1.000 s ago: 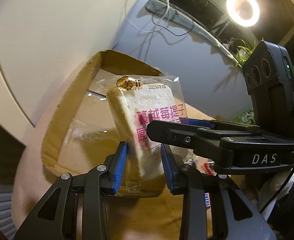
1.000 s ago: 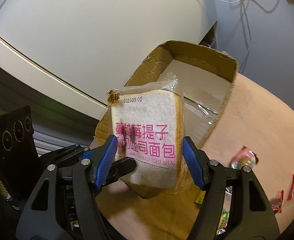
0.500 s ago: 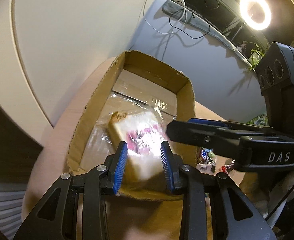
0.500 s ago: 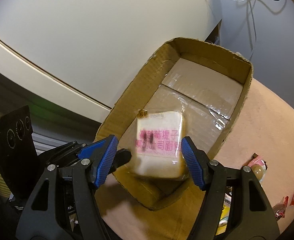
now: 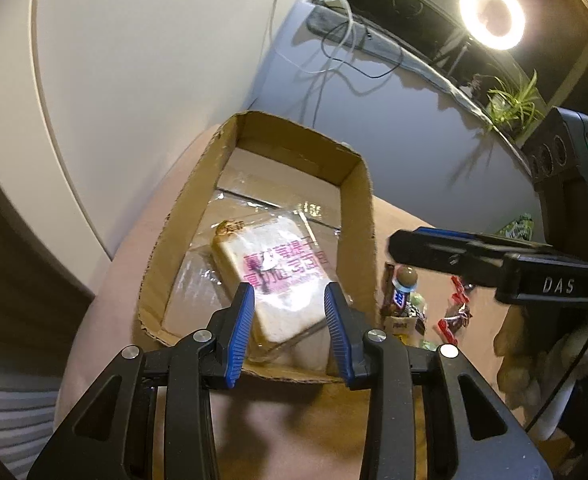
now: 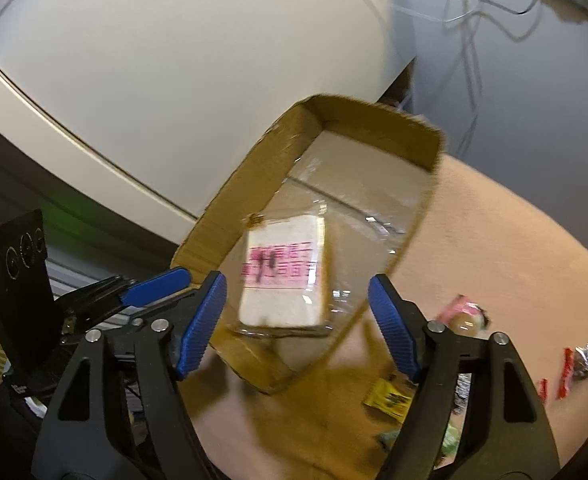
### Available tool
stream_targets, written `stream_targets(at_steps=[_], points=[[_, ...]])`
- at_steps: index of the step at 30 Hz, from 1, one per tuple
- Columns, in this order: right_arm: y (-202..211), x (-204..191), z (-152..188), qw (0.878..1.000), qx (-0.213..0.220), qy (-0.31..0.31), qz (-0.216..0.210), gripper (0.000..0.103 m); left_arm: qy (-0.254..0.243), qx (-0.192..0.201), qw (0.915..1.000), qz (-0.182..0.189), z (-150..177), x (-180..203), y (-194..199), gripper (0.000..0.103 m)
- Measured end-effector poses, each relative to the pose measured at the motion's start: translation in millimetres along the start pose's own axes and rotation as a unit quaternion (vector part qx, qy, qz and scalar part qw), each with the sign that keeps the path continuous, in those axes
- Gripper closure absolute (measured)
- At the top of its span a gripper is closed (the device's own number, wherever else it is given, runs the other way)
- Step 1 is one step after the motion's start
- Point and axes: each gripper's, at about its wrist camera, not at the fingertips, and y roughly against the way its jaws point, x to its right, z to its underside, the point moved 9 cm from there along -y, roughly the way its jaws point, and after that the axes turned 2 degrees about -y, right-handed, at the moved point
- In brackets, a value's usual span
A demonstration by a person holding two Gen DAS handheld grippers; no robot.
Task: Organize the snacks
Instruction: 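Return both tools to the snacks and close the right tool on the chocolate bag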
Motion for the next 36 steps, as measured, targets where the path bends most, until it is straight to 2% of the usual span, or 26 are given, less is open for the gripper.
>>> stream_targets(at_steps=[2,5,7,9,11,18,25,30,36], points=[[13.6,14.2,2.1,1.000,0.017,-0.010,0.010,0.024,-0.009,0.003,1.0000,0.001,1.2,7.3,2.0,0.065],[30.9,35.9,6.9,0.999,0.035,-0.022,0.026,0.024,-0.019,0.009,0.9998,0.003,4.3,18.7,4.6,0.055],[46.4,52.2,12.6,0.998,0.051,-0.026,0.040,0.023,-0.028,0.005,0.9996,0.008,7.5,27.3,4.5,0.055],[59.7,68.3,19.9,0.996,0.060,-0.030,0.057,0.014,-0.042,0.001,0.9991,0.012,11.6,38.2,4.4,0.054],[71.7,84.6,29.1,0.995,0.064,-0.036,0.073,0.012,-0.051,-0.005,0.9985,0.018,16.6,48.6,4.2,0.054],[96.9,136.3,73.8,0.989,0.035,-0.055,0.136,0.012,-0.099,-0.038,0.9932,0.047,41.5,88.8,-6.8,0.054],[100.0,166.9,119.4,0.983,0.010,-0.064,0.174,0.012,-0.141,-0.073,0.9848,0.072,68.5,125.7,-27.7,0.054],[89.2,178.0,138.0,0.982,-0.004,-0.087,0.171,0.012,-0.174,-0.093,0.9769,0.083,86.2,149.1,-44.9,0.054],[66.9,190.4,139.7,0.979,-0.019,-0.129,0.154,0.012,-0.202,-0.112,0.9690,0.088,98.5,168.6,-67.5,0.054]])
